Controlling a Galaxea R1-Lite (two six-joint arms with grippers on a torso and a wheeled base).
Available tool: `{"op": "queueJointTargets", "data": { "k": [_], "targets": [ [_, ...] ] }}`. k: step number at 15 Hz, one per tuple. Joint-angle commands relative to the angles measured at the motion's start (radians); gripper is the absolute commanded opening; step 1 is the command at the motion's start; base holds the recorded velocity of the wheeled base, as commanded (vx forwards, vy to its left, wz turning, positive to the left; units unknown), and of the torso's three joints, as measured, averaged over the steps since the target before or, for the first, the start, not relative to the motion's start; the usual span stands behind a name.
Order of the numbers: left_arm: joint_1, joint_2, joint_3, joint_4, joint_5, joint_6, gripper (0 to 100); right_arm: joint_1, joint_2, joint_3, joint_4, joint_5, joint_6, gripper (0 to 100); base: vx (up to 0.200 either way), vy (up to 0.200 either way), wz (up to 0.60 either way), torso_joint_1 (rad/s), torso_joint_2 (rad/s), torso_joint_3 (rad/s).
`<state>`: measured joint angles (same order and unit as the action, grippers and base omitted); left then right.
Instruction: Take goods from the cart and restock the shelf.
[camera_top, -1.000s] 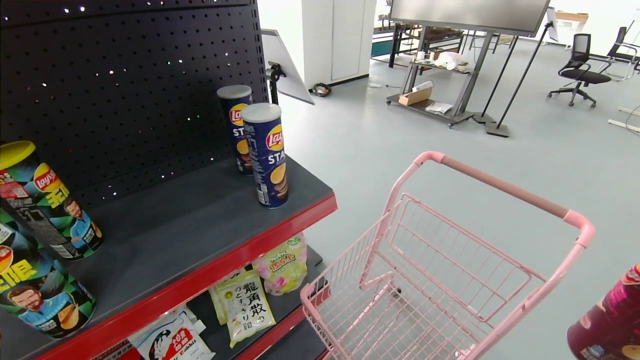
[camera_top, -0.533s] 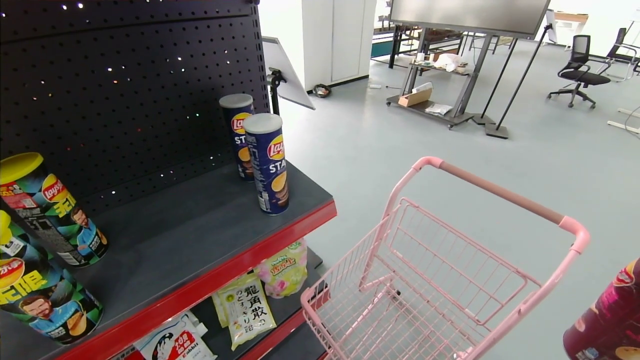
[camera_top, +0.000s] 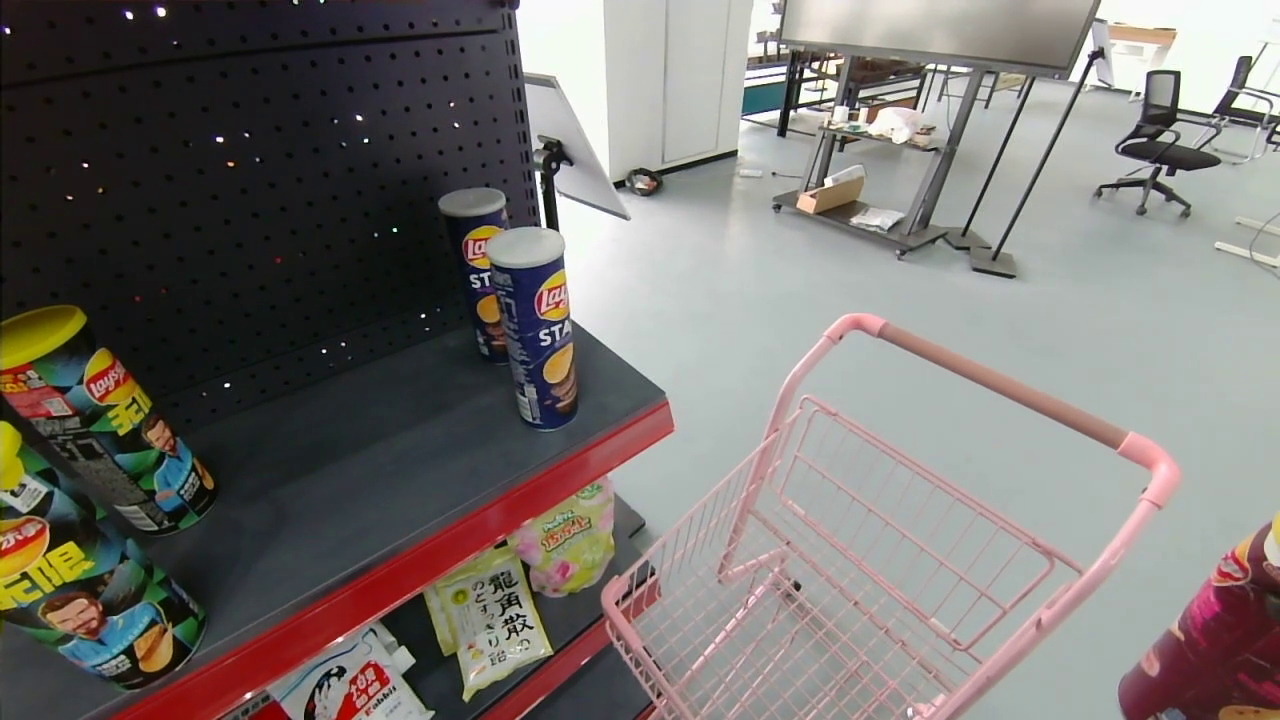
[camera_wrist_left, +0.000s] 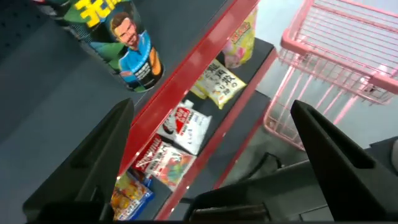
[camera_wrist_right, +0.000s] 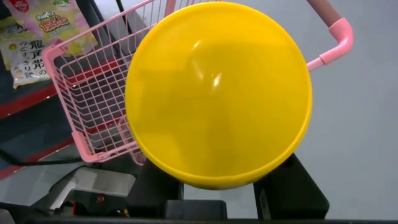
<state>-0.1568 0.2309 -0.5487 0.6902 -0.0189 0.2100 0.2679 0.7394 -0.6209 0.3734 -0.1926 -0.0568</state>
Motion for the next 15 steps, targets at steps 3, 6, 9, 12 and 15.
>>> {"op": "queueJointTargets", "data": {
  "k": [3,6,9,12,15],
  "targets": [
    [-0.001,-0.045,0.013,-0.003,0.004,0.066,100,0.001,0.008,0.004,0.001,-0.001,-0.001,0,0.0,0.0,0.0,0.0,0.0,0.0],
    [-0.001,-0.047,0.026,-0.006,0.007,0.092,100,0.001,0.011,0.006,0.001,-0.001,-0.001,0,-0.133,0.0,0.0,0.005,0.0,0.003],
    [-0.003,-0.045,0.027,-0.008,0.008,0.092,100,0.001,0.006,0.016,0.001,-0.001,-0.001,0,-0.2,0.0,0.0,0.009,0.01,-0.001],
    [-0.003,-0.047,0.027,-0.028,0.004,0.092,100,0.001,0.0,0.018,0.001,-0.004,-0.001,0,0.0,0.0,0.0,0.0,0.0,0.0],
    [-0.003,-0.047,0.036,-0.044,0.001,0.092,100,0.001,-0.002,0.027,-0.001,-0.004,-0.003,0,0.0,0.0,0.6,0.006,0.0,0.002]
  ]
}}
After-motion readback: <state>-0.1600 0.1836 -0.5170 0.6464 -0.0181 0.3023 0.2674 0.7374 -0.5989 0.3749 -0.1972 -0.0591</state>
